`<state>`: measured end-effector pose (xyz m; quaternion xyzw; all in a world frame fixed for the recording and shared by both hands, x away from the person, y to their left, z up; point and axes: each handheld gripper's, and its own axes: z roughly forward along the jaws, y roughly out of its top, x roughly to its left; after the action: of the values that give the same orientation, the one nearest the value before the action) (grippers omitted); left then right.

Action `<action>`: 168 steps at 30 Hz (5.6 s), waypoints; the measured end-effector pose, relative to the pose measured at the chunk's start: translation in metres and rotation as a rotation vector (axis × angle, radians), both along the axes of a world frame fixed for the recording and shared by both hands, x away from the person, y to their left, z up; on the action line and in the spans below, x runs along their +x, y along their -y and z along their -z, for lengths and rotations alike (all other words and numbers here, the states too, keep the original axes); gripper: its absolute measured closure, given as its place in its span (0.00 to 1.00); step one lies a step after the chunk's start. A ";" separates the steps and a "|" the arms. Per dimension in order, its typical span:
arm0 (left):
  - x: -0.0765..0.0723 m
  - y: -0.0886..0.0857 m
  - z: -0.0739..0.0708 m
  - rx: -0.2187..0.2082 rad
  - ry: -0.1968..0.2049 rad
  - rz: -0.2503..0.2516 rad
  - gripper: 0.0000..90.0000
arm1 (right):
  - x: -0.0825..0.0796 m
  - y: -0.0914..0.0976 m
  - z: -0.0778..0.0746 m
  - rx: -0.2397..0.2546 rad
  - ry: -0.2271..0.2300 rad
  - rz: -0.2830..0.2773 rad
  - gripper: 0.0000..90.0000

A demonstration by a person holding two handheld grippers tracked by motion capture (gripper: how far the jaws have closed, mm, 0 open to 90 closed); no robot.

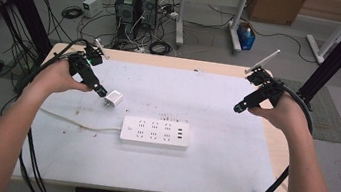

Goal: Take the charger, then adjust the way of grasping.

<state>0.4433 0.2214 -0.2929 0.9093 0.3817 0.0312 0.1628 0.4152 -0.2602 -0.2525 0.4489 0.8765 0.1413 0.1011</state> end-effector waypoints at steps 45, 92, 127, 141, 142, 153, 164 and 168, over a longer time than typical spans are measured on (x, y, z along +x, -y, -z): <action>0.061 0.034 0.118 0.166 -0.119 -0.254 0.32 | -0.007 0.013 0.013 -0.025 0.009 0.011 0.21; -0.028 0.080 -0.023 -0.157 0.226 0.246 0.47 | -0.013 -0.002 -0.014 0.321 -0.139 0.113 0.29; -0.056 0.184 -0.010 -0.473 0.425 0.596 0.47 | -0.001 -0.084 0.011 0.756 -0.381 0.040 0.44; -0.064 0.188 -0.009 -0.321 0.554 0.605 0.39 | 0.005 -0.096 0.021 0.752 -0.407 0.002 0.69; -0.065 0.188 -0.007 -0.298 0.549 0.594 0.35 | 0.005 -0.096 0.021 0.755 -0.397 0.001 0.69; -0.061 0.144 -0.007 -0.177 0.398 0.459 0.20 | 0.003 -0.105 0.003 0.478 -0.231 -0.130 0.69; -0.065 0.048 0.004 -0.026 0.165 0.203 0.19 | 0.006 -0.162 0.030 0.151 -0.207 -0.386 0.69; -0.067 0.024 0.010 0.015 0.129 0.126 0.19 | 0.006 -0.177 0.040 0.041 -0.194 -0.440 0.69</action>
<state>0.3763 0.1970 -0.3025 0.9288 0.3121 0.0822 0.1820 0.4211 -0.0830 -0.2927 0.2606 0.9558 0.1339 -0.0259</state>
